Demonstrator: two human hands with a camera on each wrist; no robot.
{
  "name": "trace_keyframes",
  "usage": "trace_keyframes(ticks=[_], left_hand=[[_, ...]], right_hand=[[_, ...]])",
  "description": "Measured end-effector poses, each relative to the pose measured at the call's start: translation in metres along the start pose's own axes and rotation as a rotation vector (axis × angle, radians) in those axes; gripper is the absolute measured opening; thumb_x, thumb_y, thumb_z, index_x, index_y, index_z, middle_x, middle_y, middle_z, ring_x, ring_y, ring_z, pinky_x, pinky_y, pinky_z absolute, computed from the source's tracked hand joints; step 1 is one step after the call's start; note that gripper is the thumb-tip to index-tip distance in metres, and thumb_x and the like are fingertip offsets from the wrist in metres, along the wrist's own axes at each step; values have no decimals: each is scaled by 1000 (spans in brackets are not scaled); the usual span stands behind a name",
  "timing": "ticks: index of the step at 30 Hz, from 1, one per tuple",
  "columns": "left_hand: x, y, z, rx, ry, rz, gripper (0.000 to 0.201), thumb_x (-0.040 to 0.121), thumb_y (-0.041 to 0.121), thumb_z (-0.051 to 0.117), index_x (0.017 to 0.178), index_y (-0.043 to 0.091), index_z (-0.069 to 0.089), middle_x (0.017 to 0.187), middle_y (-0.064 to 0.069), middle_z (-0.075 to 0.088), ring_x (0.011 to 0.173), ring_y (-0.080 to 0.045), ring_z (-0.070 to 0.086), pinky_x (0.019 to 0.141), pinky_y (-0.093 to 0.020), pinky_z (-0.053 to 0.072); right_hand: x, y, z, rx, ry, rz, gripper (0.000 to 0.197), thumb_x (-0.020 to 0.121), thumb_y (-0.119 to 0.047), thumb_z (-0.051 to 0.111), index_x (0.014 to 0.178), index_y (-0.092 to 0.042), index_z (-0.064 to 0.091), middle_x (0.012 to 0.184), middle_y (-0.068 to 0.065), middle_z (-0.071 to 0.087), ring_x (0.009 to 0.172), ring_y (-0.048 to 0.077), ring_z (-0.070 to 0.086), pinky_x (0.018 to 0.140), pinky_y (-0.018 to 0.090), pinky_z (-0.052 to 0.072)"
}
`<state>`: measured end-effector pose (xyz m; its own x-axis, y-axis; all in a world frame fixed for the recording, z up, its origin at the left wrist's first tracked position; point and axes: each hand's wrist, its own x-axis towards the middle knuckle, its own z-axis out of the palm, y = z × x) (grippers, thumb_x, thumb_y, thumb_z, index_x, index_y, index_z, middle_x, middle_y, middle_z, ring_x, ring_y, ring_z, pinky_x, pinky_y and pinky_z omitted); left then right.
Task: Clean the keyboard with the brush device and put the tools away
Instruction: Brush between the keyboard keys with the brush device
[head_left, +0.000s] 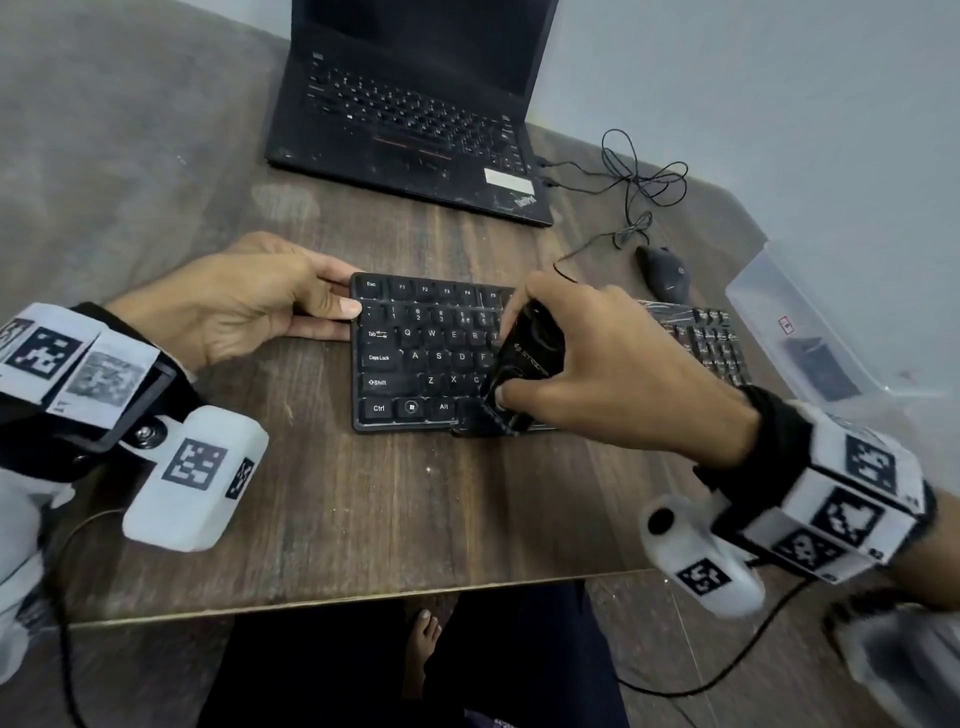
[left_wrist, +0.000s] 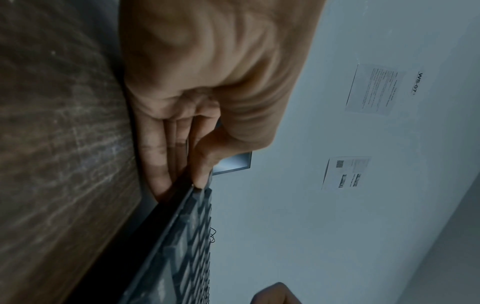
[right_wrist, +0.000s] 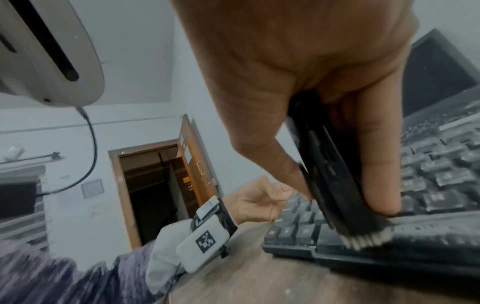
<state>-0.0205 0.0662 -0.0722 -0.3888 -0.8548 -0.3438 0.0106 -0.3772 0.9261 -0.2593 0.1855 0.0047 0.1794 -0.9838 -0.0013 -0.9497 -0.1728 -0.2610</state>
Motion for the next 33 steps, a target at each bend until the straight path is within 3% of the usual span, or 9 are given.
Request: trace_keyframes(ticks=[3,8,11,14,19,21,27,31,33], left_hand=[[0,0,0,5,2,10,37,84,-23,53,113,-6,68,104,-16,75,89,-19,76,69,-26,63],[-1,0,-1,13,9,15,35,84,-23,54,112,-7,68,106,-17,74,89,-19,75,70,-27,63],[0,0,-1,15,11,8,35,83,-23,55,110,-6,69,102,-16,75,88,-19,75,68,-26,63],[2,-1,-2,11,9,-3,34,82,-22,56,105,-3,71,95,-13,77,82,-16,77,65,-24,62],[1,-1,-1,7,11,10,33,83,-22,56,104,-2,71,95,-12,77,81,-15,77,64,-23,61],[0,-1,-2,1,20,9,31,83,-22,57,102,-2,72,92,-11,78,81,-16,77,64,-23,61],[2,-2,-3,-3,18,-3,33,82,-23,57,103,-2,71,93,-12,78,81,-17,77,62,-23,61],[1,-1,-2,5,8,3,33,82,-22,57,106,-3,71,96,-13,78,85,-19,77,67,-25,63],[1,-1,-1,5,9,4,33,81,-23,56,103,-3,72,93,-12,78,84,-18,77,67,-25,63]], right_hand=[[22,2,-2,19,100,46,30,78,-27,80,96,-18,58,81,-5,67,76,21,66,62,34,52],[66,-4,2,85,270,68,34,81,-25,75,108,-14,58,90,-5,68,84,17,66,64,24,50],[41,-7,0,1,160,80,32,81,-29,77,100,-15,54,81,-4,65,73,15,63,53,26,44],[9,-6,0,-51,25,85,31,79,-31,79,93,-14,56,76,-2,65,70,18,62,56,33,45],[53,-11,-3,3,181,109,30,81,-26,75,102,-15,56,86,-3,66,82,22,65,63,30,52],[68,-14,-2,43,249,98,33,81,-22,73,108,-13,57,92,0,68,87,22,65,71,37,57],[28,-2,-5,-17,42,46,29,79,-26,80,96,-19,57,80,-4,70,74,17,67,64,39,55],[31,14,-6,78,216,92,34,80,-25,80,103,-16,58,85,-3,71,77,18,69,70,44,59],[24,17,-7,34,147,64,33,78,-27,81,99,-17,57,81,-3,71,75,21,68,68,46,57]])
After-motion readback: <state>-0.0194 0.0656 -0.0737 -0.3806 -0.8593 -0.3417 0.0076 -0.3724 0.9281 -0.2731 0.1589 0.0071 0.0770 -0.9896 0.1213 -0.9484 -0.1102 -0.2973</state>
